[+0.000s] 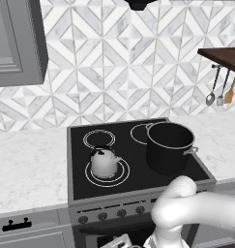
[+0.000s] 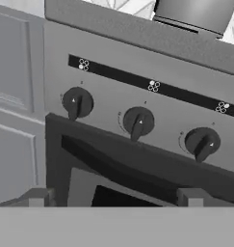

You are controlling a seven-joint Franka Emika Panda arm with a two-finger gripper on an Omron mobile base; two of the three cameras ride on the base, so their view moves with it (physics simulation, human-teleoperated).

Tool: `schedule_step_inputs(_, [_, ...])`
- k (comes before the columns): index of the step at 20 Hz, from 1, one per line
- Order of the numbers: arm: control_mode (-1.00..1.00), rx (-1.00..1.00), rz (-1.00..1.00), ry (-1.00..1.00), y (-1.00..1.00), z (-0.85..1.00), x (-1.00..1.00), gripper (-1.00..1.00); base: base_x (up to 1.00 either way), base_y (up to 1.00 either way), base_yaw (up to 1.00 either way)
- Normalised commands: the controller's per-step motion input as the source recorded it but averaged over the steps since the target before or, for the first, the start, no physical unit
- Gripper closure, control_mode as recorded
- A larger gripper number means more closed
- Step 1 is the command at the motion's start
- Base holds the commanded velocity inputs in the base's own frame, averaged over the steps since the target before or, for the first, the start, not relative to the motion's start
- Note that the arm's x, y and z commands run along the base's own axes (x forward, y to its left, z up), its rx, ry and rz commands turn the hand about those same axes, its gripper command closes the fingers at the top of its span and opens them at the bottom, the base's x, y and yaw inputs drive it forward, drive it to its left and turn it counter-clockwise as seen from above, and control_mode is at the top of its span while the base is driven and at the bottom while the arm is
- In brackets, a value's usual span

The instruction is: Pick the kettle from the counter and place it on a stove burner. Then turn the burner on.

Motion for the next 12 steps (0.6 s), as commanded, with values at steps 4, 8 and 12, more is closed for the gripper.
schedule_step_inputs(4, [-1.0, 0.06, -0.07, -0.1, 0.56, -0.06, 0.13, -1.0, 0.0, 0.0, 0.0])
schedule_step_inputs(8, [-1.0, 0.27, -0.18, -0.24, 0.52, 0.0, 0.07, -1.0, 0.0, 0.0, 0.0])
schedule_step_inputs(12, [-1.0, 0.1, -0.15, -0.1, 0.35, 0.0, 0.46, -1.0, 0.0, 0.0, 0.0])
